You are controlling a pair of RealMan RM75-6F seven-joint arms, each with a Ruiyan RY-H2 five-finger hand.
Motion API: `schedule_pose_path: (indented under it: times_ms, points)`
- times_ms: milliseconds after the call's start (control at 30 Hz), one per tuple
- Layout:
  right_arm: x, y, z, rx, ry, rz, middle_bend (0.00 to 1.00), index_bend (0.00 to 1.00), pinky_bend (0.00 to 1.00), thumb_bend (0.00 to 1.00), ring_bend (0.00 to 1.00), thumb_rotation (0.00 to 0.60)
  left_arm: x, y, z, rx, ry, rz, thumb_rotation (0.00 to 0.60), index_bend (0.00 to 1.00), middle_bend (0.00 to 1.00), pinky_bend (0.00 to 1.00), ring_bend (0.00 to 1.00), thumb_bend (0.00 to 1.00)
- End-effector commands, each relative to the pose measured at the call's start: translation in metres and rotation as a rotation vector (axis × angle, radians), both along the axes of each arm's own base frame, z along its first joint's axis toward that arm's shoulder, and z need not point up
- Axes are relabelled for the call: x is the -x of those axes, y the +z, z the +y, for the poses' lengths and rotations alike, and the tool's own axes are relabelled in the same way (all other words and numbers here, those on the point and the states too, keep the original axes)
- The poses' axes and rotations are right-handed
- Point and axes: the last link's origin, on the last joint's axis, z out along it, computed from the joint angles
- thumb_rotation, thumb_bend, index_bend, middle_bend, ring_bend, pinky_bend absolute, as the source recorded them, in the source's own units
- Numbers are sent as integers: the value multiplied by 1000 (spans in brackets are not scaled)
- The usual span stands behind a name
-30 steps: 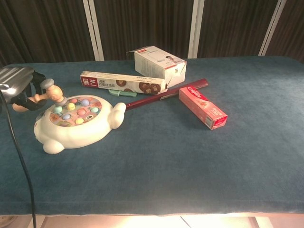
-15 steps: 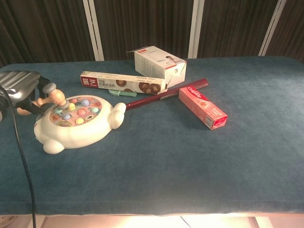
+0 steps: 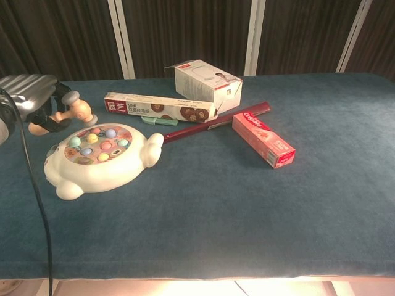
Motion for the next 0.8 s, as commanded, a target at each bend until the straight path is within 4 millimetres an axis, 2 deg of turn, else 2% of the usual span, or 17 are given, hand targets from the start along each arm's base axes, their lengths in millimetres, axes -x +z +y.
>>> schedule_pose_path:
  times_ms: [33, 233, 800]
  points:
    - [0, 0, 0, 1, 0, 0, 0, 0, 0, 289, 0, 600, -10, -4, 3, 17, 0, 2, 600, 760, 675, 493, 506, 686]
    - [1, 2, 0, 4, -2, -3, 0, 0, 0, 289, 0, 600, -17, -13, 5, 33, 4, 33, 600, 760, 675, 493, 506, 686]
    - [0, 4, 2, 5, 4, -8, 0, 0, 0, 289, 0, 600, -2, -21, 8, 59, 50, 99, 600, 760, 675, 493, 507, 685]
